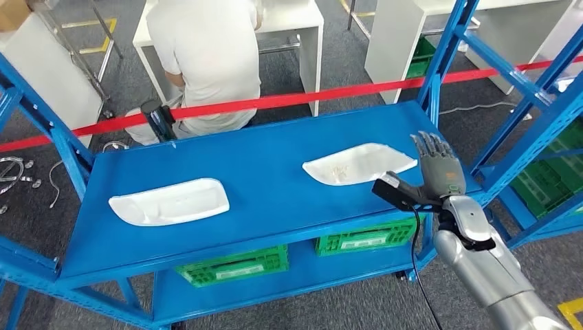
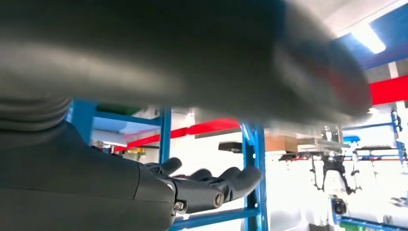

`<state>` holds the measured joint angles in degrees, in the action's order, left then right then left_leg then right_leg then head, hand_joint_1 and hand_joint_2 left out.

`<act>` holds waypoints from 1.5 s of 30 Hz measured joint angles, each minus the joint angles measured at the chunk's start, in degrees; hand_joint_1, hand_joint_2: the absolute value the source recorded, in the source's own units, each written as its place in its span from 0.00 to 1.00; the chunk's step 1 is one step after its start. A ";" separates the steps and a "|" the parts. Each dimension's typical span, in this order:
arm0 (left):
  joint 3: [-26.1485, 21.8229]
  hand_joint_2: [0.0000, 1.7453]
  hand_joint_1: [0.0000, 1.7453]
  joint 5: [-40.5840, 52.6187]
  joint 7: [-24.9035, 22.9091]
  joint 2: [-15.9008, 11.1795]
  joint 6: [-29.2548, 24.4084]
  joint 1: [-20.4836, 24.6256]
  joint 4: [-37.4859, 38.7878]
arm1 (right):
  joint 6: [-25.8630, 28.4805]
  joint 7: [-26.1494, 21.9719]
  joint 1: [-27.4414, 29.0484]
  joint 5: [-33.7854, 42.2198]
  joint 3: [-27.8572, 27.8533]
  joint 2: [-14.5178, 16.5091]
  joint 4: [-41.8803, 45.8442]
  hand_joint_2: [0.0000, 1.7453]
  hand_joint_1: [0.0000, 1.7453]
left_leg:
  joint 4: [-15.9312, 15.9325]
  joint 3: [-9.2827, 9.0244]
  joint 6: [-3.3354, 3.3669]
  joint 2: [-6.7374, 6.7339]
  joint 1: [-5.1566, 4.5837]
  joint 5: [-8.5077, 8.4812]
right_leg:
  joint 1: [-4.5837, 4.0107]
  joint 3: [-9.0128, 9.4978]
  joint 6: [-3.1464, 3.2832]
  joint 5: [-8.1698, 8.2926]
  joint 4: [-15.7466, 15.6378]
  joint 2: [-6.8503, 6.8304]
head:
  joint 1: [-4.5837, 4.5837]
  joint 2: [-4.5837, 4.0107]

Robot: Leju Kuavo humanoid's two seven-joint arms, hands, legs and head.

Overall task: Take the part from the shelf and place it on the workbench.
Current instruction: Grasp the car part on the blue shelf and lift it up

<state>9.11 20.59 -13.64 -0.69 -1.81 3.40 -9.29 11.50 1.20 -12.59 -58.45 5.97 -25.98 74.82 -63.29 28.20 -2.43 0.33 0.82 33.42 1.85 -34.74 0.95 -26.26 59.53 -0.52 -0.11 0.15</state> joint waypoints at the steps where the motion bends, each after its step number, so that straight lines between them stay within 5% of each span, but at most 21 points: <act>1: 0.00 0.00 0.00 0.00 0.09 0.04 0.00 0.11 -0.02 | -0.03 -0.15 0.09 0.12 0.02 0.05 0.01 1.00 0.00 | -3.57 2.35 -0.14 -0.04 0.00 1.21 | -0.13 0.27 0.35 -0.35 -0.01 0.04 | 0.03 0.00; 3: 0.00 0.00 0.00 0.00 0.37 0.08 0.00 0.20 -0.03 | -0.23 -0.48 0.34 0.33 0.13 0.28 -0.10 1.00 0.00 | -9.50 7.23 -0.30 -0.05 -0.03 3.75 | -0.42 0.84 0.74 -1.11 -0.02 0.13 | 0.05 0.01; 5: 0.00 0.00 0.00 0.00 0.56 0.08 0.00 0.01 -0.03 | -0.71 -0.99 0.46 0.68 0.36 0.66 -0.36 1.00 0.00 | -9.17 9.22 0.04 -0.05 -0.09 2.26 | -0.64 1.80 0.83 -1.93 -0.02 0.30 | 0.05 0.01; 7: 0.00 0.00 0.00 0.01 0.61 0.05 0.00 -0.16 -0.01 | -1.16 -1.62 0.45 1.18 0.68 1.10 -0.64 1.00 0.00 | -2.61 8.09 0.84 -0.05 -0.30 -3.52 | -0.74 2.88 0.75 -2.80 -0.06 0.40 | 0.05 0.00; 8: 0.00 0.00 0.00 0.02 0.63 0.03 0.01 -0.16 0.01 | -1.32 -1.86 0.40 1.33 0.95 1.34 -0.79 1.00 0.00 | 0.47 7.50 1.13 -0.11 -0.50 -5.11 | -0.79 3.33 0.63 -3.14 -0.08 0.41 | 0.06 0.00; 10: 0.00 0.00 0.00 0.07 0.79 -0.01 0.03 -0.08 -0.01 | -1.61 -2.15 0.38 1.54 1.66 1.78 -1.04 1.00 0.00 | 3.48 6.73 1.43 -0.16 -0.83 -6.14 | -0.88 3.65 0.16 -3.64 -0.09 0.42 | 0.09 0.00; 13: 0.00 0.00 0.00 0.50 0.97 0.02 0.18 -0.10 -0.08 | -1.67 -2.14 0.71 1.79 2.73 2.22 -1.05 1.00 0.00 | 3.99 6.53 0.64 0.01 -0.67 -7.49 | -1.13 3.89 0.38 -3.93 -0.01 0.39 | 0.08 0.01; 15: 0.00 0.00 0.00 0.82 0.98 0.04 0.40 0.00 -0.09 | -1.54 -2.06 1.00 1.90 3.28 2.41 -0.75 1.00 0.00 | 4.01 6.53 0.68 0.11 -0.64 -7.47 | -1.20 4.14 0.54 -3.94 -0.39 0.29 | 0.06 0.00; 24: 0.00 0.00 0.00 1.27 0.62 0.05 0.64 0.70 -0.10 | -3.38 -1.15 2.53 1.88 5.67 3.40 0.68 1.00 0.00 | 4.03 6.40 1.35 0.10 -0.65 -7.09 | -1.20 4.61 -0.63 -3.87 -1.32 0.24 | 0.07 0.00; 34: 0.00 0.00 0.00 1.80 0.55 0.06 0.82 0.74 -0.10 | -5.84 0.94 1.50 1.34 7.17 3.75 -3.86 1.00 0.00 | 4.04 6.21 1.43 0.01 -0.61 -7.14 | -1.27 4.72 -0.73 -3.82 -1.33 0.32 | 0.06 0.00; 42: -0.01 0.00 0.00 2.28 0.96 0.06 1.34 0.84 -0.14 | -1.16 2.24 -3.15 -1.78 7.55 2.89 -12.24 1.00 0.00 | 4.05 6.08 1.45 -0.01 -0.60 -7.14 | -1.26 4.85 -0.79 -3.84 -1.33 0.33 | 0.07 0.01; 45: -0.04 0.00 0.00 2.34 1.24 0.06 1.68 0.83 -0.15 | 0.95 2.81 -4.20 -2.95 7.65 2.33 -14.55 1.00 0.66 | 4.05 6.09 1.48 -0.01 -0.63 -7.16 | -1.23 4.86 -0.83 -3.81 -1.33 0.34 | 0.07 0.00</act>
<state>9.08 22.93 -12.40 -0.63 -0.13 4.23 -9.44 12.45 4.00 -16.79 -61.40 13.62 -23.64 60.26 -59.24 34.29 -0.96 0.32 0.20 26.26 0.62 -29.88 0.12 -30.07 58.20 -0.18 -0.04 0.15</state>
